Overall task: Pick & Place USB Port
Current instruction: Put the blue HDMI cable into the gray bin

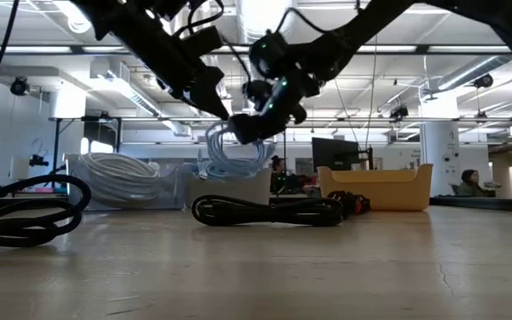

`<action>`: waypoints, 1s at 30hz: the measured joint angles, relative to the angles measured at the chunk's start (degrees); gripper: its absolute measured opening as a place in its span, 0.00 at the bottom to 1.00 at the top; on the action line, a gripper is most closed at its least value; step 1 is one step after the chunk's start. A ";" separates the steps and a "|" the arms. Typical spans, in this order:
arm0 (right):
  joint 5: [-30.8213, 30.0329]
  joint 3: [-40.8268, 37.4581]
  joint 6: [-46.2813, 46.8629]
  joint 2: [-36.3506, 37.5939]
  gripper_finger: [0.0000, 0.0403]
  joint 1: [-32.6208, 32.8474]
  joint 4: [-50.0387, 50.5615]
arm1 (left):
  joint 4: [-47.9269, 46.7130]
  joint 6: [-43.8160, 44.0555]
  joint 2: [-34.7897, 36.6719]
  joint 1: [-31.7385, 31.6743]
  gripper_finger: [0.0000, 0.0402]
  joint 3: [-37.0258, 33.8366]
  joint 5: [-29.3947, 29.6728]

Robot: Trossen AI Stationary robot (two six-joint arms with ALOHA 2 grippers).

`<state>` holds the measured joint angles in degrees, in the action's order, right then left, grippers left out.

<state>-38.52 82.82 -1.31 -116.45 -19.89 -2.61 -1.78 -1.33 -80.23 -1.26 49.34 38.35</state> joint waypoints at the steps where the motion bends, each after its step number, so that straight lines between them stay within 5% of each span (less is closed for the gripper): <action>1: -0.04 1.35 0.31 -1.01 0.11 -0.02 1.90 | -0.33 0.12 0.00 0.00 0.27 0.00 0.02; 9: -2.50 10.05 1.18 -7.29 0.19 -0.63 9.88 | -1.65 2.03 0.00 0.02 0.27 0.00 -0.05; 21: -3.24 15.73 -3.49 -6.61 0.29 -2.58 9.45 | -2.36 3.21 0.00 0.02 0.27 -0.02 -0.27; 30: 5.82 16.66 0.96 -7.24 0.32 -3.40 9.81 | -2.70 4.61 0.00 0.02 0.27 -0.02 -0.31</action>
<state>-32.71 99.48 -0.36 -123.70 -23.29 7.20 -4.48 3.27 -80.23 -1.23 49.32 38.04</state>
